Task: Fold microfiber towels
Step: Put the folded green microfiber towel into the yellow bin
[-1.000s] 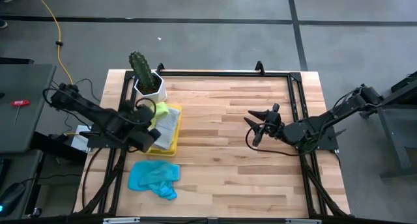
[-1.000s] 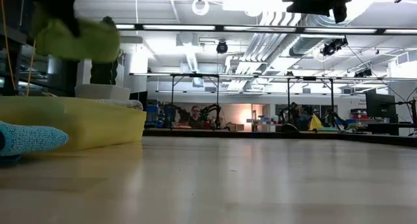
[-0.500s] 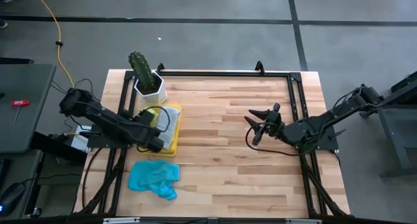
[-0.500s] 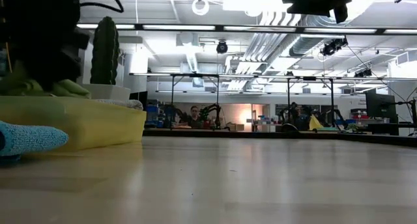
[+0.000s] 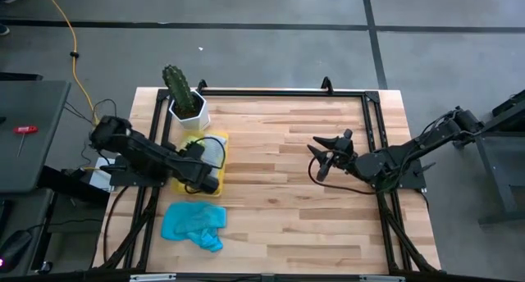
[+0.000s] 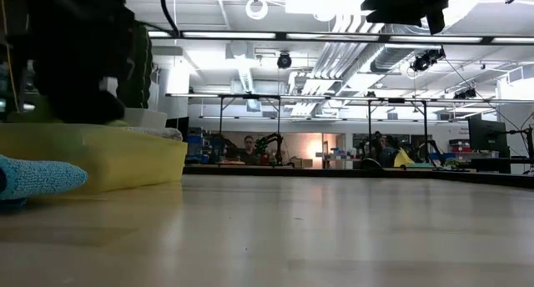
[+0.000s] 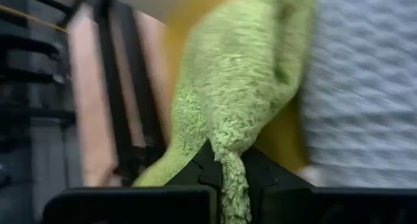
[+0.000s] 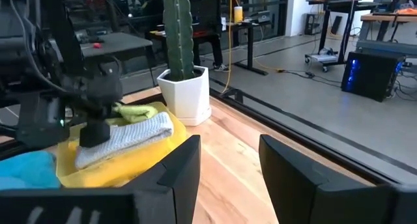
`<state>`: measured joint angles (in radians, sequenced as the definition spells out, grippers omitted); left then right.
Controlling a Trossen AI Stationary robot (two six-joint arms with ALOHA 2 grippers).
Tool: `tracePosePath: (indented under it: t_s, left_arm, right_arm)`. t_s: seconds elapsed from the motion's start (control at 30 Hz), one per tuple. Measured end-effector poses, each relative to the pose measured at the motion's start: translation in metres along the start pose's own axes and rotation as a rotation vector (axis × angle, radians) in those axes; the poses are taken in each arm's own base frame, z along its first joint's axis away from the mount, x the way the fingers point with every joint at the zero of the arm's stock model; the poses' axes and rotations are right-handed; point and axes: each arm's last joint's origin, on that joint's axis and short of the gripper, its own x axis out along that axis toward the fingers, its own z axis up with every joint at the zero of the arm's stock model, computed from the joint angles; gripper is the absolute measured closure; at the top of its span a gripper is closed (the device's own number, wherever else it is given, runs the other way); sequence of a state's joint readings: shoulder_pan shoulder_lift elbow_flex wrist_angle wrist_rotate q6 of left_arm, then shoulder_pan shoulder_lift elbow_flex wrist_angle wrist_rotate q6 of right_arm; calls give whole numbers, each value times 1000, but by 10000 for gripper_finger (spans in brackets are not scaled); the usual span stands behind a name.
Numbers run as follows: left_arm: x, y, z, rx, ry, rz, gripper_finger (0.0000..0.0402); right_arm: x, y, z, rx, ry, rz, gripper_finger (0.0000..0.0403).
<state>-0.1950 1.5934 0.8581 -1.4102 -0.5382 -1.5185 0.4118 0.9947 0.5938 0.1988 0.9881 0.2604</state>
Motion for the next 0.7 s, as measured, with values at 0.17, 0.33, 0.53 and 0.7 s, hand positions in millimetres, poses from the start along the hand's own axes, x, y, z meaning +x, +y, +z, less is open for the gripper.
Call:
tracePosePath:
  t_s: [0.17,0.33,0.53,0.7]
  left_arm:
    - [2,-17,-2,18,26,-76,393]
    - [3,-19,-3,52,44,-75,392]
    - [3,-19,-3,58,25,-78,374]
    - [3,-19,-2,86,17,-77,335]
  right_arm:
    - [0,0,0,-6,-1,0,254]
    - [0,0,0,1,-2,1,254]
    - [0,0,0,2,0,2,254]
    - [0,0,0,2,0,2,254]
